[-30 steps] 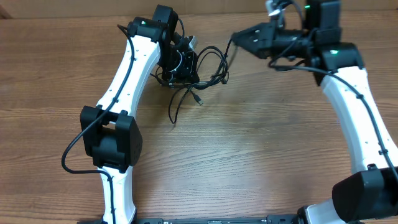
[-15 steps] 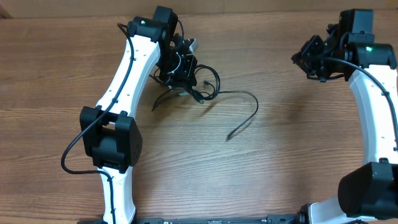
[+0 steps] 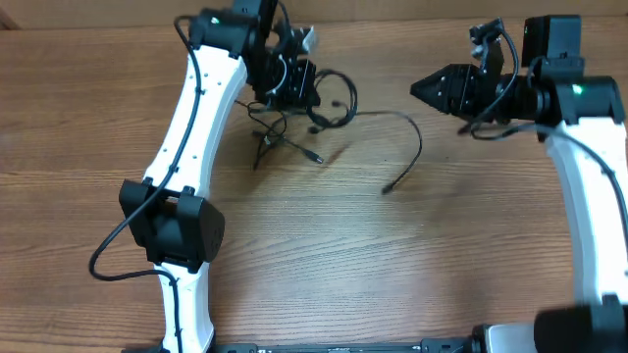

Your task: Untangle cables

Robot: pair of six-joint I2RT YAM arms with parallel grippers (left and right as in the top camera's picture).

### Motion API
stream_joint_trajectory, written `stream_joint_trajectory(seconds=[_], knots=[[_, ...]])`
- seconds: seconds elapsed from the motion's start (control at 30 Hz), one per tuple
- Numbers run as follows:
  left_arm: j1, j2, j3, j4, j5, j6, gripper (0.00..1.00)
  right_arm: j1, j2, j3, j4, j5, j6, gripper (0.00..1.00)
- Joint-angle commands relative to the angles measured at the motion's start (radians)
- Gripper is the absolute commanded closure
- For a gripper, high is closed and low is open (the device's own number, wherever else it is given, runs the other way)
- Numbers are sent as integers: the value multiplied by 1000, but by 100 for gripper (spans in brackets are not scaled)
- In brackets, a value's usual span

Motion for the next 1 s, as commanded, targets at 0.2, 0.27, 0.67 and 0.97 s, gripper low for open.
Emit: stream_joint_trajectory(seconds=[0.2,0.27,0.67,0.97], knots=[[0,-45,275,-169,46,-256,96,134,-60,5,13,135,241,58],[0,-45,272,-180,33,-338,96,164,-49,-5,24,209,313,60],[41,-45,267,-312,102,-213,96,296,-6,-30,-14,69,-558,63],[17,-42,246,-311,-157,-214,93,241,2,-30,11,278,-243,60]])
